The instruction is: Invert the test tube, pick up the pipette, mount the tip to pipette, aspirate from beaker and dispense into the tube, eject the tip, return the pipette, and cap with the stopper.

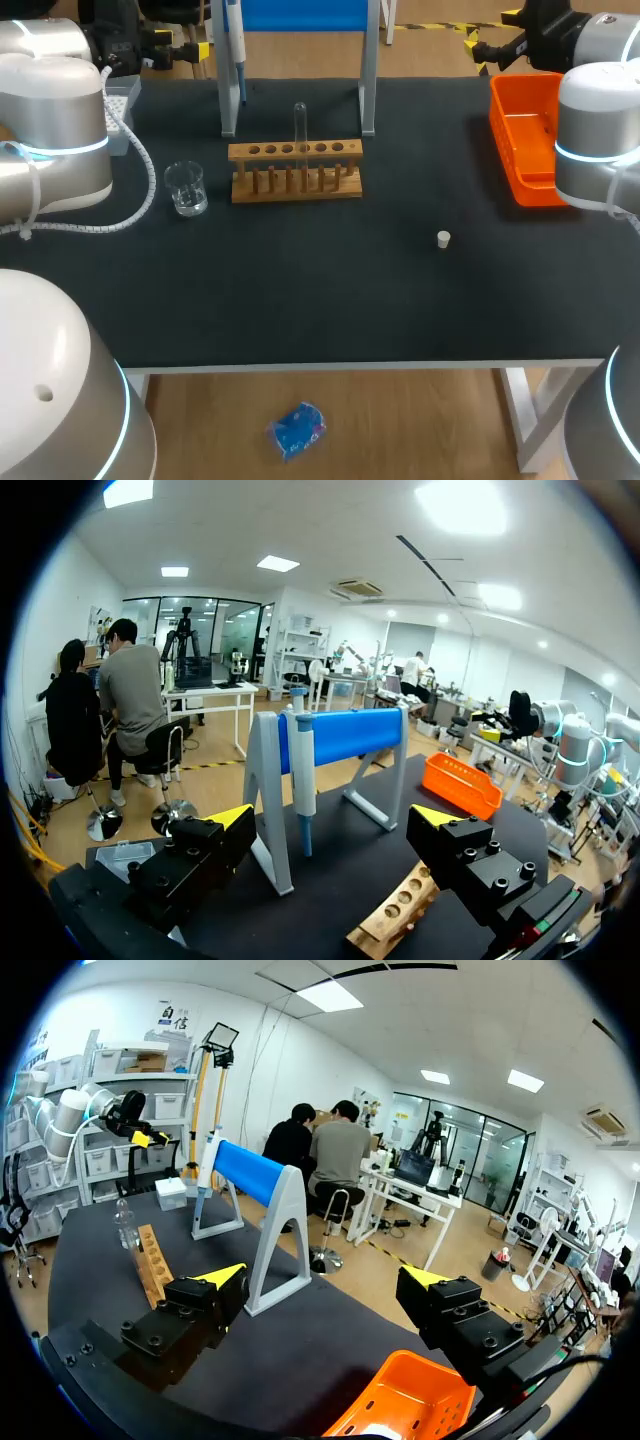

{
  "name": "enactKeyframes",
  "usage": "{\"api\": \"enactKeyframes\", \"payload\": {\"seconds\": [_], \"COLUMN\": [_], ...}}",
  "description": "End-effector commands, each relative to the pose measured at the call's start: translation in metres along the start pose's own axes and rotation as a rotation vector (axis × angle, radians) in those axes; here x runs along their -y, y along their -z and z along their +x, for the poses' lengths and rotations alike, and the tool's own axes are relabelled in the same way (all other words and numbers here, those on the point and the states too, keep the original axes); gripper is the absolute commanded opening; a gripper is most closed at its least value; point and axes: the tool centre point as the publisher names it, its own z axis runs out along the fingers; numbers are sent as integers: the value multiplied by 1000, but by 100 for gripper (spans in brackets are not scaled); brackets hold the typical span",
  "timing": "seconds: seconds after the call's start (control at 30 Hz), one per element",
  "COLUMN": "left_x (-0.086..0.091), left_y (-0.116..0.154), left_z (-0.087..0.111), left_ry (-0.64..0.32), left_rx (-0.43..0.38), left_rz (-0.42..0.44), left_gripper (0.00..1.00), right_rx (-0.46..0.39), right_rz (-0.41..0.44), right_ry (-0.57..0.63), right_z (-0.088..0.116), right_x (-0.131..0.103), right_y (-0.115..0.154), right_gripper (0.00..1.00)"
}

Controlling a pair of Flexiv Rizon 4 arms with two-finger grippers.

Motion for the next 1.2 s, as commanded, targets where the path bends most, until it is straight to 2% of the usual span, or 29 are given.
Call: {"api": "enactKeyframes", "payload": {"seconds": [0.03, 0.57, 0.67, 0.8, 1.2], "left_x": [0, 0, 3, -2, -19], "left_y": [0, 0, 5, 17, 53], "left_z": [0, 0, 10, 28, 62], "left_ry": [0, 0, -68, -171, -284], "left_rx": [0, 0, -61, -147, -283], "left_rz": [-1, -1, 27, 9, 39], "left_gripper": [100, 100, 100, 100, 100], "right_rx": [0, 0, 0, 0, 0], "right_rz": [-1, -1, -1, -1, -1], "right_ry": [0, 0, 0, 0, 0], "right_z": [0, 0, 0, 0, 0], "right_x": [0, 0, 0, 0, 0], "right_y": [0, 0, 0, 0, 0], "right_gripper": [100, 100, 100, 100, 100]}}
